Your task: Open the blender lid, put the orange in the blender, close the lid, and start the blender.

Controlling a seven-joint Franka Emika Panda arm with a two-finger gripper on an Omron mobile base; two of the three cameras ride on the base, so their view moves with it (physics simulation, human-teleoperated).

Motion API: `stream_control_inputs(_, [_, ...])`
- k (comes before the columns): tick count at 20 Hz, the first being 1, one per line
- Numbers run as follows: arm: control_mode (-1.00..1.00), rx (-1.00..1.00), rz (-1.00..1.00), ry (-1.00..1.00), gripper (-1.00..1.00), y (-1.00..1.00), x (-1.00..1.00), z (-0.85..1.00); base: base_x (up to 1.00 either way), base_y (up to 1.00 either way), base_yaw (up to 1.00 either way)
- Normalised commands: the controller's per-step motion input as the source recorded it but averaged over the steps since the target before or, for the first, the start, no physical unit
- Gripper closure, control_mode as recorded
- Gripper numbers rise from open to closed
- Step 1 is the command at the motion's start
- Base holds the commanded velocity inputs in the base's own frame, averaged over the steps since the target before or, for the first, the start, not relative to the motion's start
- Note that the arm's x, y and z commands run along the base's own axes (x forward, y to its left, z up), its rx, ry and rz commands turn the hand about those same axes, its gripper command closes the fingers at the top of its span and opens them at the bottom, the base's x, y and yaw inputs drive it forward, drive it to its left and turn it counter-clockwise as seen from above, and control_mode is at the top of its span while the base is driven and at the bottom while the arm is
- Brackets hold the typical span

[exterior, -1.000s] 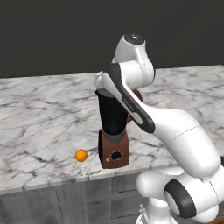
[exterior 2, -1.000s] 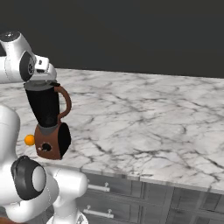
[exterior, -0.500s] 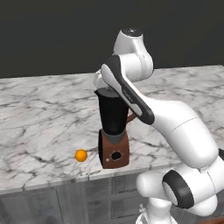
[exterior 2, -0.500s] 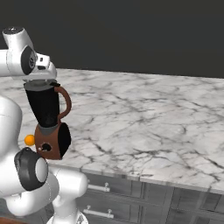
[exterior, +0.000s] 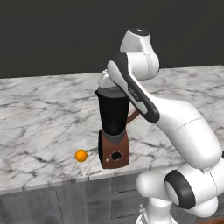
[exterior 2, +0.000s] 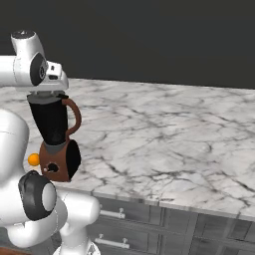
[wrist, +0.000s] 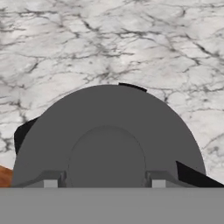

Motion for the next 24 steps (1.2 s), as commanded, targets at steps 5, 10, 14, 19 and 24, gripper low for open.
stream_control_inputs(5, [-1.0,0.0,0.04,0.14,1.0,0.25,0.08,-0.38,0.0,0.0,0.0])
stream_control_inputs(10, [-1.0,0.0,0.01,0.05,1.0,0.16,0.02,0.15,0.0,0.0,0.0])
stream_control_inputs(14, [-1.0,0.0,0.02,-0.07,1.0,0.0,0.0,0.65,0.0,0.0,0.0])
stream_control_inputs(19, [-1.0,0.0,0.01,-0.21,1.0,0.0,-0.14,0.85,0.0,0.0,0.0])
stream_control_inputs(24, [-1.0,0.0,0.0,-0.23,1.0,-0.29,-0.28,0.6,0.0,0.0,0.0])
